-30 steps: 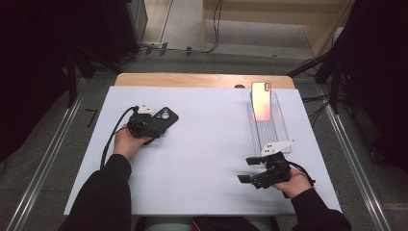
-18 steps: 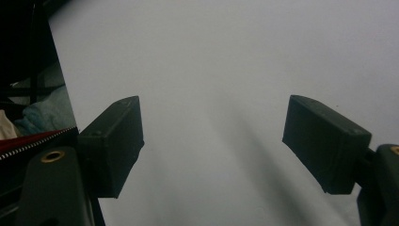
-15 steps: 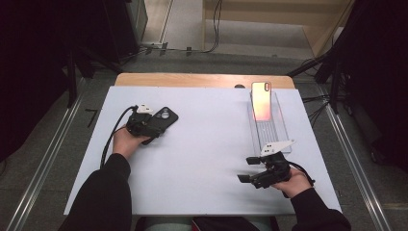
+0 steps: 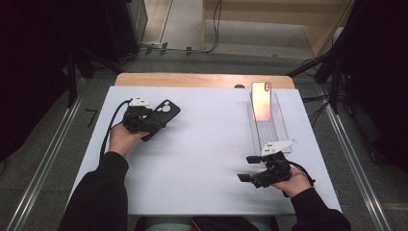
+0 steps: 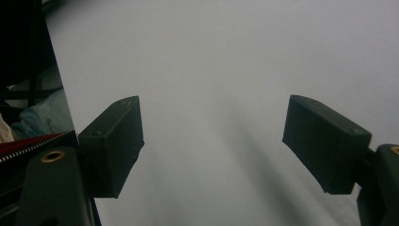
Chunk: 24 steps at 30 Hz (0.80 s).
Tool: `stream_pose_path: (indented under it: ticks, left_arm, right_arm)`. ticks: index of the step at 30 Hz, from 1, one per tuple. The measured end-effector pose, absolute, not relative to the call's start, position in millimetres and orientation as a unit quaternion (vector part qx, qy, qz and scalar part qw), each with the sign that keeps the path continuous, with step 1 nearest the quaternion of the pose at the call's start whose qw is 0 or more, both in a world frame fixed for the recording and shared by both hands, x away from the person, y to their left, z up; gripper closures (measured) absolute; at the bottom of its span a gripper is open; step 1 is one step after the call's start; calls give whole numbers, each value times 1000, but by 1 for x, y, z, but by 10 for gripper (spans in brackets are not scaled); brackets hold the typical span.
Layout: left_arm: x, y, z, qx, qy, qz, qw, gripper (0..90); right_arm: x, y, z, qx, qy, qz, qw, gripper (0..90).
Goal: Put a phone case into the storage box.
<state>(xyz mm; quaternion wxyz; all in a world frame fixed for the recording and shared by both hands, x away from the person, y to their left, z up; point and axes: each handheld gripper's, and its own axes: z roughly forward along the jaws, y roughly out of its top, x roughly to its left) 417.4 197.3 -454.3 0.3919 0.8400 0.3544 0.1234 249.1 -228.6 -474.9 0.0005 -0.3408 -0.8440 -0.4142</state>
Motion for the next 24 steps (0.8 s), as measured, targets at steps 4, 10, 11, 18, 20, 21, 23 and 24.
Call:
stream_pose_path:
  ticks: [4, 10, 11, 18, 20, 21, 23, 24]
  left_arm:
    - [409, 190, -447, 847, 343, 115, 391, 151]
    - [394, 178, -438, 844, 344, 96, 400, 151]
    - [392, 177, -437, 845, 344, 93, 400, 151]
    - [372, 164, -433, 845, 346, 83, 399, 150]
    - [366, 161, -432, 844, 345, 77, 403, 149]
    - [364, 158, -431, 844, 347, 72, 403, 150]
    - [358, 153, -430, 847, 344, 76, 398, 149]
    - [355, 151, -429, 848, 342, 78, 396, 149]
  right_arm:
    - [250, -228, -475, -340, -846, -410, -4, 184]
    - [250, -229, -474, -338, -843, -419, -12, 179]
    - [250, -229, -474, -339, -843, -418, -10, 178]
    - [250, -229, -475, -346, -844, -410, -5, 177]
    - [250, -230, -475, -351, -842, -409, 0, 177]
    - [251, -230, -475, -352, -843, -407, 5, 176]
    - [252, -229, -475, -365, -839, -405, 13, 176]
    - [252, -229, -475, -366, -838, -405, 10, 176]
